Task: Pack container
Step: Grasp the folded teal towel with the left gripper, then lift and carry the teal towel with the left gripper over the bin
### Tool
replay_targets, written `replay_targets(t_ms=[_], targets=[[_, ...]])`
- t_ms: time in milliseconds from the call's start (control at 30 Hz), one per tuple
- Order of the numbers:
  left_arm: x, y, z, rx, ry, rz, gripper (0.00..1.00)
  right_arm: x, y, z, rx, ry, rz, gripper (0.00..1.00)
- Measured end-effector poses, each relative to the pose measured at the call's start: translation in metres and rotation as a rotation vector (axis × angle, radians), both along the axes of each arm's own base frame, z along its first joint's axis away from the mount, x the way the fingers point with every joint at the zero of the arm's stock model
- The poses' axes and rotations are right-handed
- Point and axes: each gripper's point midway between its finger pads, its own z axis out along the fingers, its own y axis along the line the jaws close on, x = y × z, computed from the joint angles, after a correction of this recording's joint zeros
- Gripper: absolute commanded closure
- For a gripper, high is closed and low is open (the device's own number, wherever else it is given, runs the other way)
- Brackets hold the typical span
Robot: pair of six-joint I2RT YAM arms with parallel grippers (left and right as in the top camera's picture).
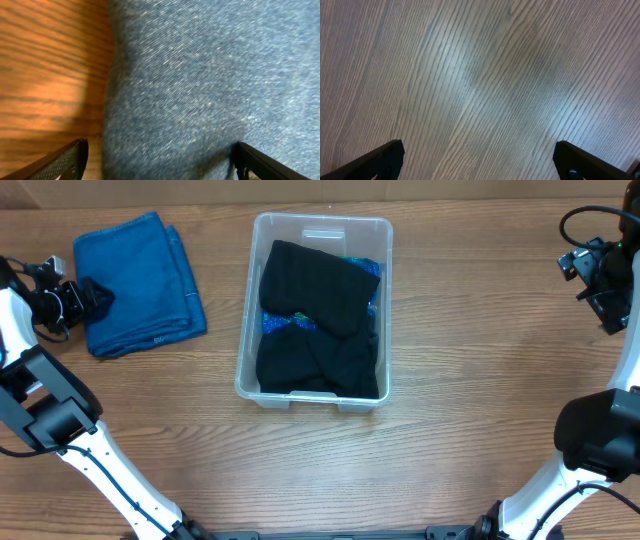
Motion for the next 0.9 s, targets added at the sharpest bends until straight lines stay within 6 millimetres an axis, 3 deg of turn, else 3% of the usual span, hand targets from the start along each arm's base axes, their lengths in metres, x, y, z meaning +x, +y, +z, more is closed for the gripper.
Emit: replay_targets(t_ms=[300,367,500,567,733,833,900], targets=[[0.008,-0.018,-0.004,-0.101,-0.049,-0.035,0.14,0.0,0.0,0.0,0.0,0.0,0.0,0.0],[0.01,-0.024,-0.004,-0.109,-0.048,-0.046,0.26,0.0,0.0,0.0,0.0,0.0,0.0,0.0],[0.011,-0.029,-0.005,-0.12,-0.044,-0.051,0.82,0.0,0.0,0.0,0.0,0.0,0.0,0.0],[0.01,-0.03,-0.003,-0.134,-0.046,-0.049,0.96,0.0,0.0,0.0,0.0,0.0,0.0,0.0],[0.008,-0.034,0.0,-0.185,-0.02,-0.015,0.96,0.0,0.0,0.0,0.0,0.0,0.0,0.0],[0.006,-0.042,0.012,-0.252,-0.004,-0.003,0.96,0.0,0.0,0.0,0.0,0.0,0.0,0.0],[0.011,-0.046,0.033,-0.301,-0.029,-0.011,0.96,0.0,0.0,0.0,0.0,-0.001,0.0,0.0]])
